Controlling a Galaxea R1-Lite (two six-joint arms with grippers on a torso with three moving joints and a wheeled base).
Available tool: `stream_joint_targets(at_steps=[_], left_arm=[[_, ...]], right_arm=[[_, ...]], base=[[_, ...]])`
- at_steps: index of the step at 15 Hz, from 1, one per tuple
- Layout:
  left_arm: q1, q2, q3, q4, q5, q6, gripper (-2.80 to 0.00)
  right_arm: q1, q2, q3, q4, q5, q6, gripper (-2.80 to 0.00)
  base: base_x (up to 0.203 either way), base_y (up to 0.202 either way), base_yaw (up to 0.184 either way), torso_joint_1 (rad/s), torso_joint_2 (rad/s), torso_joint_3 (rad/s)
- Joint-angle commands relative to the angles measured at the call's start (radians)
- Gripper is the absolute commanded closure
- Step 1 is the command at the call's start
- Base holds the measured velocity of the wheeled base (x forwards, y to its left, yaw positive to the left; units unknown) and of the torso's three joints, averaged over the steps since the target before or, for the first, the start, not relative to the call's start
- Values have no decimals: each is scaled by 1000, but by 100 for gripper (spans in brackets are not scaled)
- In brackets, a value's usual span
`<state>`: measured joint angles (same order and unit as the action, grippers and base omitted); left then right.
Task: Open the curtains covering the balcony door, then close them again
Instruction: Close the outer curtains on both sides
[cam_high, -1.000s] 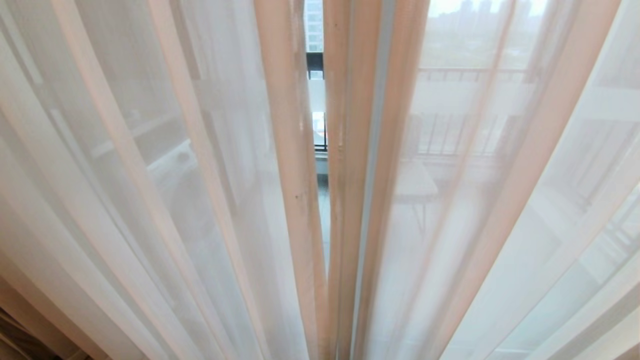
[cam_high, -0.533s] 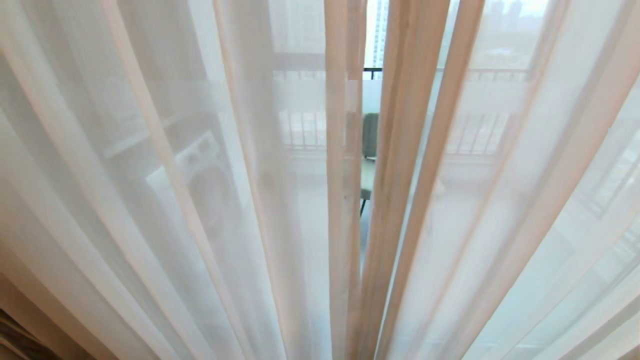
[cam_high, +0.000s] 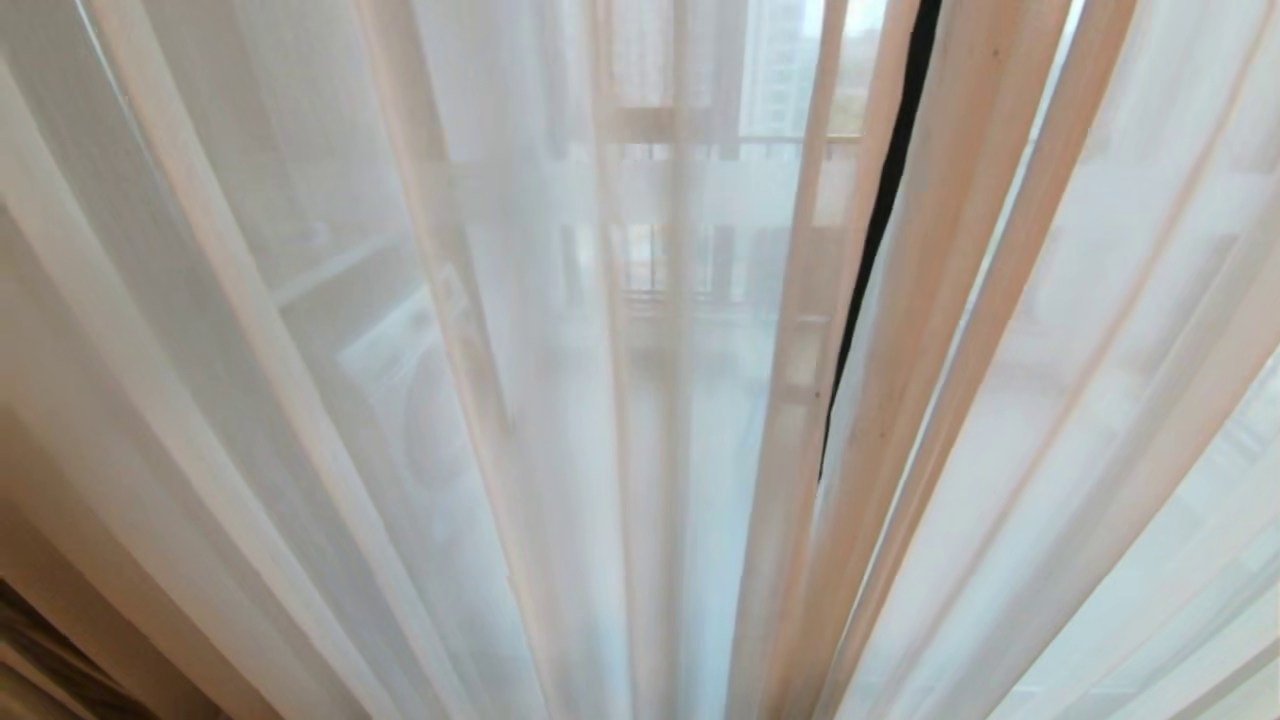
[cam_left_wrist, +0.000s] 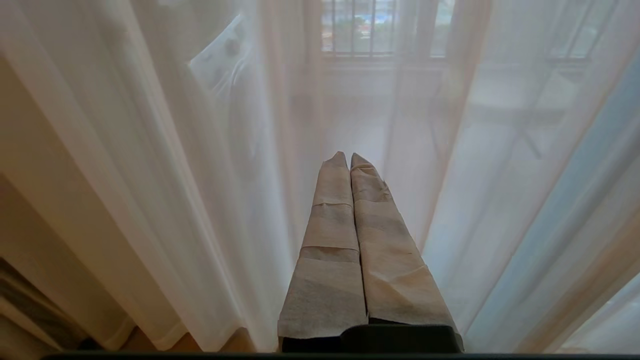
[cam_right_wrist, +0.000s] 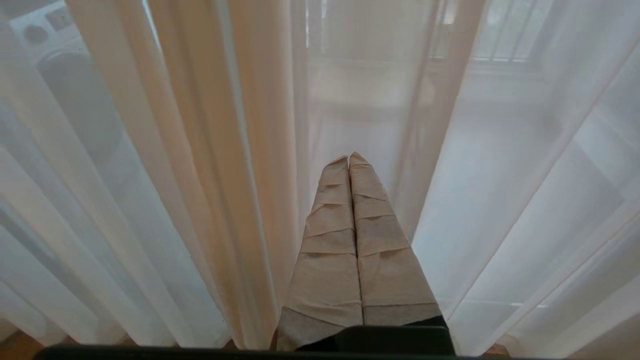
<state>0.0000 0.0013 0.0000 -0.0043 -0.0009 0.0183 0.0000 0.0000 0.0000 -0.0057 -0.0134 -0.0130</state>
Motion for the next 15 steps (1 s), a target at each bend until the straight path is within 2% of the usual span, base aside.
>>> stream_joint_targets(at_steps=[1, 15], left_arm=[[0, -1, -1, 0, -1, 0, 0], [0, -1, 0, 0, -1, 0, 0]], right_arm=[[0, 0, 0, 0, 0, -1, 0], [0, 0, 0, 0, 0, 1, 0]], base=[[0, 192, -17, 2, 2, 5], [0, 190, -7, 2, 3, 2]])
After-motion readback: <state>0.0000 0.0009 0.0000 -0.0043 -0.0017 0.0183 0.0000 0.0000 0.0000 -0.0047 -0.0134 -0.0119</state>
